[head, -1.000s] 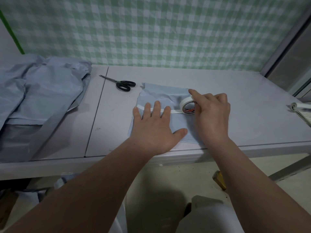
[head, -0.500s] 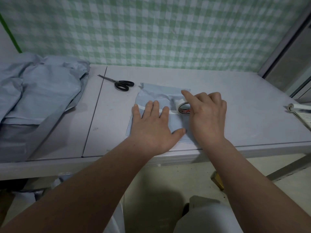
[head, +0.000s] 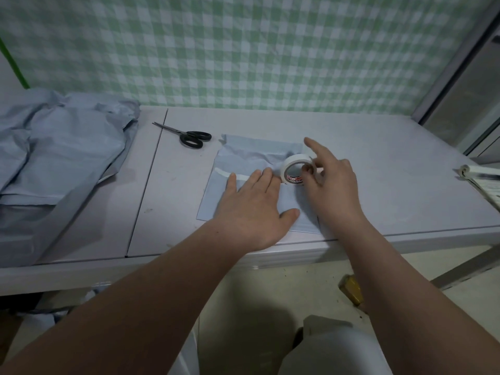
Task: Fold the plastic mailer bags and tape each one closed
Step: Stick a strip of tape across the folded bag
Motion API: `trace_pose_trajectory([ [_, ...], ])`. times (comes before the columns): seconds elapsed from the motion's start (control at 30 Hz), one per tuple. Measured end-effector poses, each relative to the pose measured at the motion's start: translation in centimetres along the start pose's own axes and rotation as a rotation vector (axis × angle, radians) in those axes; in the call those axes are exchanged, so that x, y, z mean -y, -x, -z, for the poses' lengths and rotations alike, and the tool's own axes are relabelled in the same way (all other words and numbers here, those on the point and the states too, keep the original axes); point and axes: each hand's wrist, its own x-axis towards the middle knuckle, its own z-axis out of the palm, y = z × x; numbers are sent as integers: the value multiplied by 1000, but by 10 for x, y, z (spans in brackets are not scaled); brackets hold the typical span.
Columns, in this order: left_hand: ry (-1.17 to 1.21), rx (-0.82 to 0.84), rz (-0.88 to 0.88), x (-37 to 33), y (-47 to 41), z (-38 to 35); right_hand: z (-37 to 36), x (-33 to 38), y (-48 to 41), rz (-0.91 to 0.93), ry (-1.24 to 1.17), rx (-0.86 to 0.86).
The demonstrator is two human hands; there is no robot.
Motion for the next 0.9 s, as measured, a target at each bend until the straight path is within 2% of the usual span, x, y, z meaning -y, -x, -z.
trace_pose_trajectory([
  [0.1, -1, 10, 11, -2, 0, 1, 3, -1, -2, -91, -109, 83],
  [0.27, -7, 7, 22, -2, 0, 0, 1, 0, -3, -121, -168, 44],
  [0.63, -24, 37, 31, -4, 2, 4, 8, 6, 6, -31, -52, -173],
  [0.9, -21, 39, 25, -3, 2, 4, 16, -1, 9, 71, 49, -210],
])
